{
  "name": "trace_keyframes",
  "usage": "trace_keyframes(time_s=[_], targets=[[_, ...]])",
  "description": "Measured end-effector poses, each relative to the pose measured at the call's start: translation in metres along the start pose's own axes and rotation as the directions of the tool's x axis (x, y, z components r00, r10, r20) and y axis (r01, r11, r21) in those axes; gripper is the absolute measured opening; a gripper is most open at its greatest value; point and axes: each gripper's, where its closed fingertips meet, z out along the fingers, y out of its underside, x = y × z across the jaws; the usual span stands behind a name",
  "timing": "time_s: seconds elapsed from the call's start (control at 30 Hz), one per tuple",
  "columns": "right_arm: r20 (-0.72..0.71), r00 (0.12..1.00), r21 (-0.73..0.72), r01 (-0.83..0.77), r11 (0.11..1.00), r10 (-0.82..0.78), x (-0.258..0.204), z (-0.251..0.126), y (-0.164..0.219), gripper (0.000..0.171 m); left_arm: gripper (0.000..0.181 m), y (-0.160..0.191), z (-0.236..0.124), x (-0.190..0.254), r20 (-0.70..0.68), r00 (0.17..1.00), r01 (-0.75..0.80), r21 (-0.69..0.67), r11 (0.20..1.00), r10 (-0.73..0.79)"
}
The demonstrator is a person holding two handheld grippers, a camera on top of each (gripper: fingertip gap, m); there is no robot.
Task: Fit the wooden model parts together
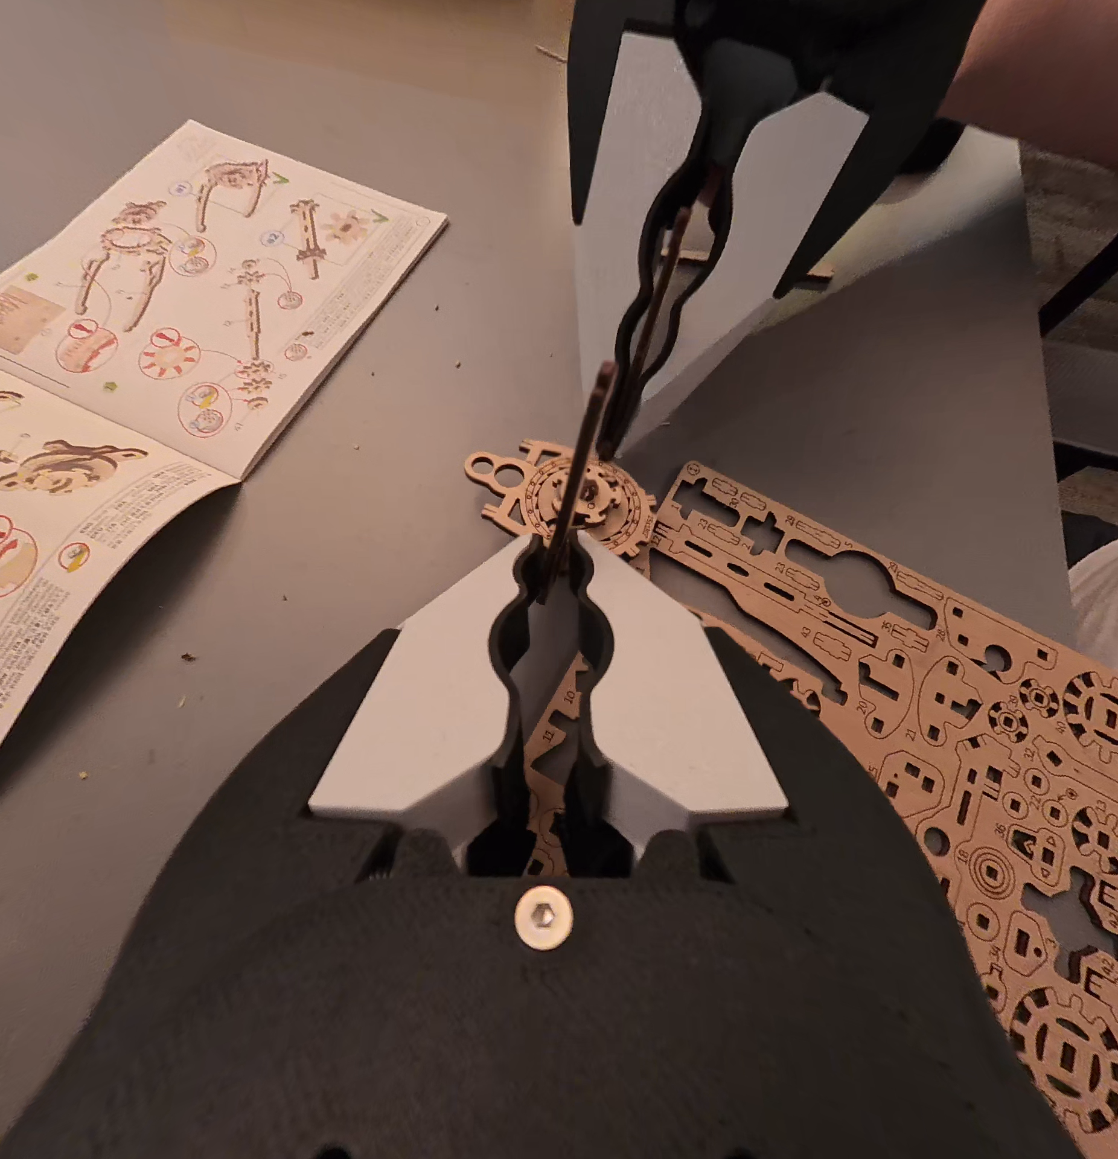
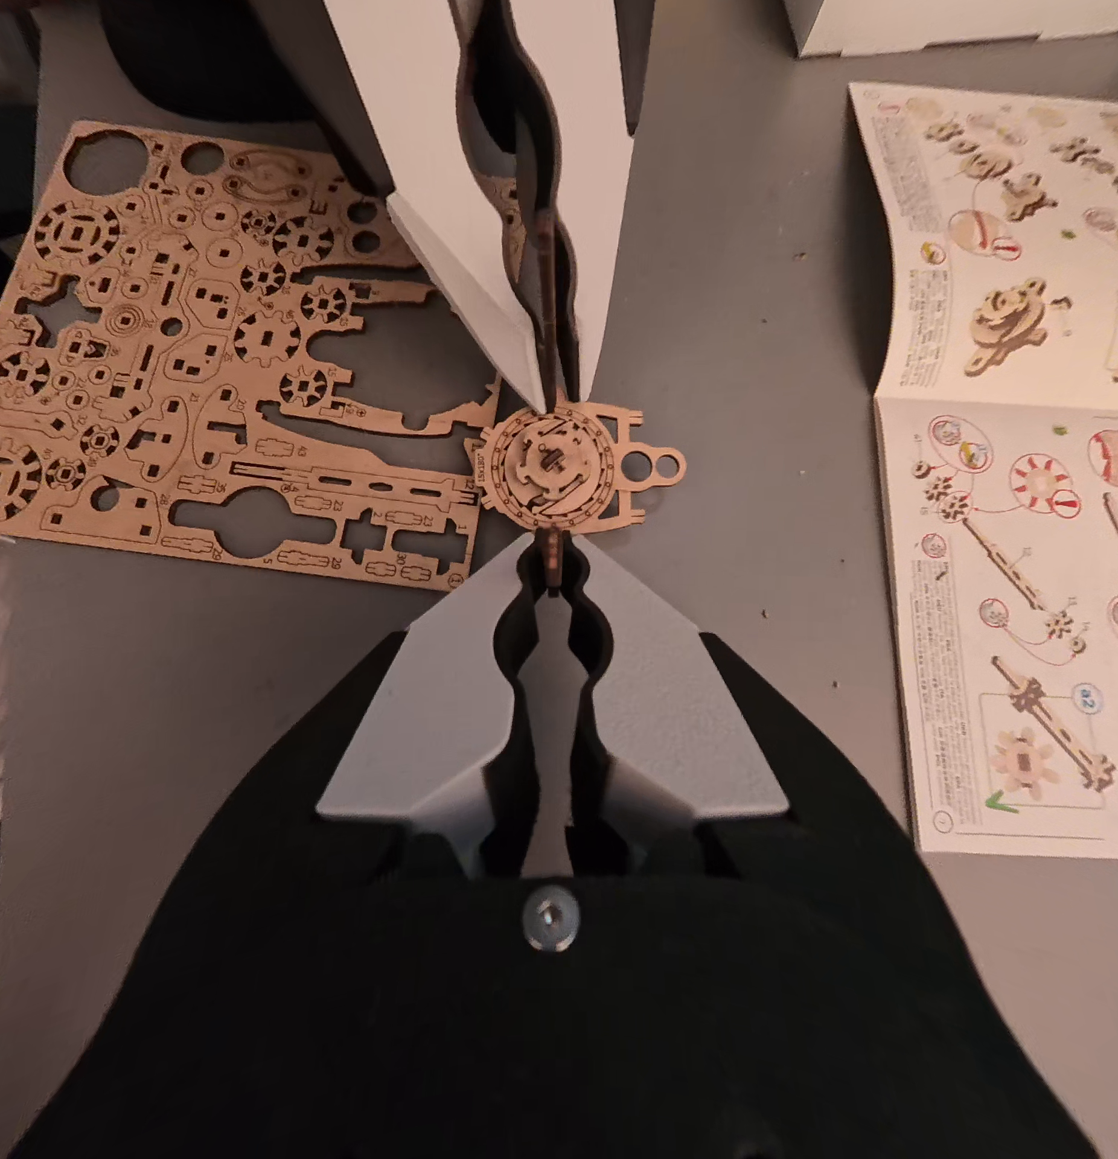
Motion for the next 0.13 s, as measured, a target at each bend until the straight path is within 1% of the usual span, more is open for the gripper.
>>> trace_keyframes(time_s=[0.03, 0.13], targets=[[0.009, 1.000, -0.017, -0.003, 1.000, 0.004, -0.0001, 0.0001, 0.0004, 0.002, 0.006, -0.0003, -0.0001, 0.0001, -0.003, 1.000, 0.005, 0.004, 1.000, -0.005], [0.020, 0.999, -0.104, 0.027, 0.994, -0.025, -0.0008, 0.0006, 0.0014, 0.002, 0.006, -0.0007, 0.0000, -0.0002, -0.004, 1.000, 0.010, 0.009, 1.000, -0.010]])
